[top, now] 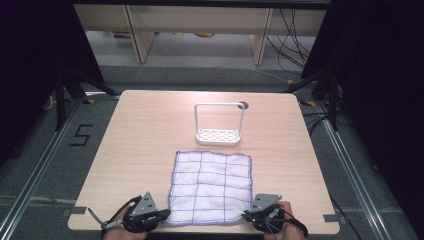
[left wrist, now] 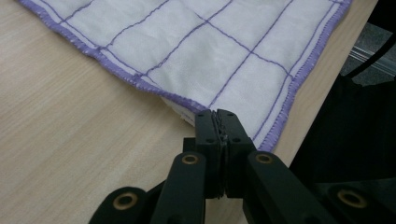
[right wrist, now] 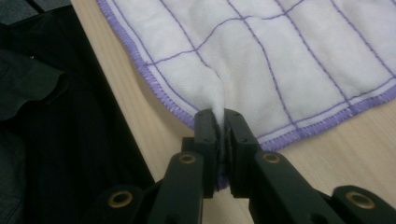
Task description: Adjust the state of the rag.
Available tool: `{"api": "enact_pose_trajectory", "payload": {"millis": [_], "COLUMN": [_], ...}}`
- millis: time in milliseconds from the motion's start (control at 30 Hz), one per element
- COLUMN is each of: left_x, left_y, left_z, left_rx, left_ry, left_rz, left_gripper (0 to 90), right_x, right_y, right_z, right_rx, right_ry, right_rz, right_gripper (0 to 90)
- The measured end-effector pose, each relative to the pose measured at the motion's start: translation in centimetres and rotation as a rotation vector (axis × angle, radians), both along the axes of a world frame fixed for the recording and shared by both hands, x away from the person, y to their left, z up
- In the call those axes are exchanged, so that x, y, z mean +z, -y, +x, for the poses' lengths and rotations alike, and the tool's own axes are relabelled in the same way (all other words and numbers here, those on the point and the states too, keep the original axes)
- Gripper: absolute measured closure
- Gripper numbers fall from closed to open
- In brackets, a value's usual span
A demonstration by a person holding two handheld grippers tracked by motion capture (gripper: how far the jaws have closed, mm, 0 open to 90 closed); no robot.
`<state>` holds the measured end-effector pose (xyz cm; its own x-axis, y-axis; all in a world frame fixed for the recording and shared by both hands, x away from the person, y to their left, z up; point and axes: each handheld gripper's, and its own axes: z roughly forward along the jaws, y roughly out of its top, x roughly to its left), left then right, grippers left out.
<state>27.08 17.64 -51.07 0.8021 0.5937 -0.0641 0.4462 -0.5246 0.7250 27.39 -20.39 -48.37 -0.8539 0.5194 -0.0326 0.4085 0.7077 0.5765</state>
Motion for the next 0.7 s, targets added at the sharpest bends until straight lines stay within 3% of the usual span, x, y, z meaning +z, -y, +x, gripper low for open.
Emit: {"api": "enact_pose_trajectory", "payload": {"millis": [33, 67, 100, 133, 167, 200, 233, 267, 300, 367, 400, 467, 533, 567, 633, 667, 700], "left_x": [-0.1, -0.1, -0.1, 0.1, 0.1, 0.7, 0.7, 1.4, 1.9, 2.3, 2.7, 2.7, 2.6, 2.6, 2.1, 1.7, 1.7], "left_y": [0.0, 0.0, 0.0, -0.1, -0.1, -0.5, -0.5, -0.9, -1.0, -1.1, -1.3, -1.4, -1.3, -1.3, -1.5, -1.5, -1.5], "left_z": [0.1, 0.2, 0.2, 0.3, 0.3, 0.6, 0.6, 1.2, 1.8, 2.5, 4.2, 6.2, 8.1, 8.1, 10.0, 11.6, 11.6], "left_rx": [0.001, 0.011, 0.011, 0.021, 0.021, 0.041, 0.041, 0.064, 0.096, 0.108, 0.138, 0.156, 0.182, 0.182, 0.207, 0.235, 0.235], "left_ry": [-0.001, -0.022, -0.022, -0.021, -0.021, -0.018, -0.018, 0.014, 0.036, 0.042, 0.058, 0.058, 0.061, 0.061, 0.056, 0.06, 0.06], "left_rz": [-0.006, -0.019, -0.019, -0.058, -0.058, -0.122, -0.122, -0.163, -0.175, -0.178, -0.184, -0.184, -0.167, -0.167, -0.182, -0.164, -0.164], "left_gripper": [86.9, 82.5, 77.2, 69.6, 65.9, 58.8, 54.5, 52.3, 51.2, 49.6, 49.5, 48.5, 47.0, 47.1, 47.1, 46.9, 46.9], "right_x": [-0.2, -0.3, -0.3, -0.3, -0.2, 0.1, 0.1, 0.8, 1.1, 2.0, 2.2, 2.6, 2.7, 2.7, 2.4, 2.3, 2.3], "right_y": [-0.1, 0.1, 0.1, 0.5, 0.8, 1.3, 1.3, 2.1, 2.3, 3.1, 3.4, 3.7, 3.7, 3.7, 3.6, 3.5, 3.5], "right_z": [0.0, 0.3, 0.3, 0.5, 0.7, 1.0, 1.0, 1.7, 2.1, 3.4, 4.3, 5.8, 7.4, 7.4, 9.3, 10.3, 10.3], "right_rx": [0.002, -0.003, -0.003, -0.055, -0.064, -0.079, -0.079, -0.131, -0.155, -0.212, -0.227, -0.264, -0.295, -0.295, -0.299, -0.313, -0.313], "right_ry": [-0.003, -0.024, -0.024, -0.034, -0.027, -0.026, -0.026, 0.004, 0.025, 0.046, 0.071, 0.092, 0.087, 0.087, 0.101, 0.077, 0.077], "right_rz": [0.014, -0.004, -0.004, 0.013, 0.024, 0.064, 0.064, 0.117, 0.131, 0.142, 0.157, 0.167, 0.175, 0.175, 0.181, 0.159, 0.159], "right_gripper": [80.3, 68.1, 68.1, 55.5, 52.8, 49.0, 49.0, 43.6, 43.4, 41.0, 40.5, 40.6, 41.0, 41.0, 43.3, 43.3, 43.3]}}
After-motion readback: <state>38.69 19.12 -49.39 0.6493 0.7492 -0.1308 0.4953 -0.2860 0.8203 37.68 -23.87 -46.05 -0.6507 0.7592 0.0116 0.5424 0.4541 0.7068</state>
